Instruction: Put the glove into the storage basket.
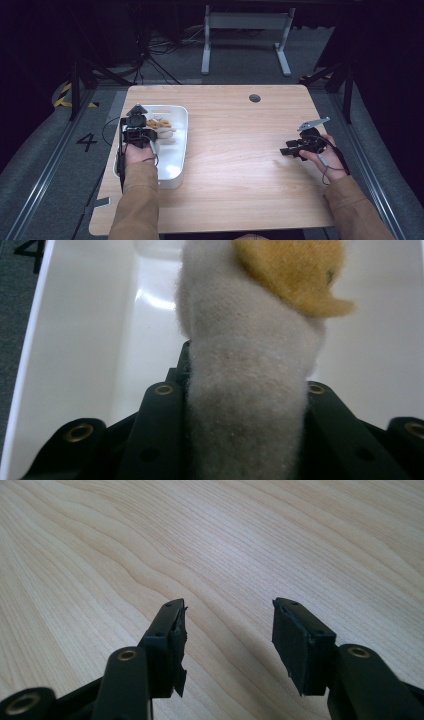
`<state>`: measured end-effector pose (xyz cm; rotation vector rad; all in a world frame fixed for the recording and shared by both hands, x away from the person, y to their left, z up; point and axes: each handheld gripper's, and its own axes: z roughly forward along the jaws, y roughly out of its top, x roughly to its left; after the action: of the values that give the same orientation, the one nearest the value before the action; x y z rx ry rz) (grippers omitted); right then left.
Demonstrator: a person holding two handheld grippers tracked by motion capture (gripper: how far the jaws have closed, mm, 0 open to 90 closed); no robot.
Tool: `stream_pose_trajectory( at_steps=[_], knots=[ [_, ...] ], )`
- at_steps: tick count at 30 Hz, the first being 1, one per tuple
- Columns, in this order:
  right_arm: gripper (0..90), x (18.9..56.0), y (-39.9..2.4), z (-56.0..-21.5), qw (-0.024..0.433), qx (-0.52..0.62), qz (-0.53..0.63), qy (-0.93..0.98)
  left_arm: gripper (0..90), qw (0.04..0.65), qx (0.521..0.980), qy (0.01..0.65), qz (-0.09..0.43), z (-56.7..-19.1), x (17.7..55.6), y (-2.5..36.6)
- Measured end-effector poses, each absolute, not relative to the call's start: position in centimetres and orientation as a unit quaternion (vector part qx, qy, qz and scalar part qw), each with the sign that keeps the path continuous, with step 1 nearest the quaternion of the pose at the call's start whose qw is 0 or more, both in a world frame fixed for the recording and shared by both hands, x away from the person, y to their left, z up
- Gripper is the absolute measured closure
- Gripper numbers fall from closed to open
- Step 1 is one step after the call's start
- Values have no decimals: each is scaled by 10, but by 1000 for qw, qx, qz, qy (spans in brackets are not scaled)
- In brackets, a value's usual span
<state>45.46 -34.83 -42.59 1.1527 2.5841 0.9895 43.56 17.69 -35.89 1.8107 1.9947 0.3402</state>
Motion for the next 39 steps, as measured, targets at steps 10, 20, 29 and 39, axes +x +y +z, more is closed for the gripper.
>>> stream_pose_trajectory(
  at_steps=[10, 20, 29, 39],
  knots=[
    [479, 455, -348, -428, 70, 383, 328, 861, 690, 194, 652, 724, 110, -378, 439, 178],
    [477, 456, -348, -430, 67, 383, 325, 862, 685, 178, 658, 726, 94, -388, 440, 179],
    [477, 456, -350, -431, 67, 386, 324, 861, 680, 162, 659, 731, 79, -399, 441, 180],
    [477, 456, -350, -433, 67, 388, 319, 862, 678, 155, 663, 729, 72, -403, 442, 182]
  ],
)
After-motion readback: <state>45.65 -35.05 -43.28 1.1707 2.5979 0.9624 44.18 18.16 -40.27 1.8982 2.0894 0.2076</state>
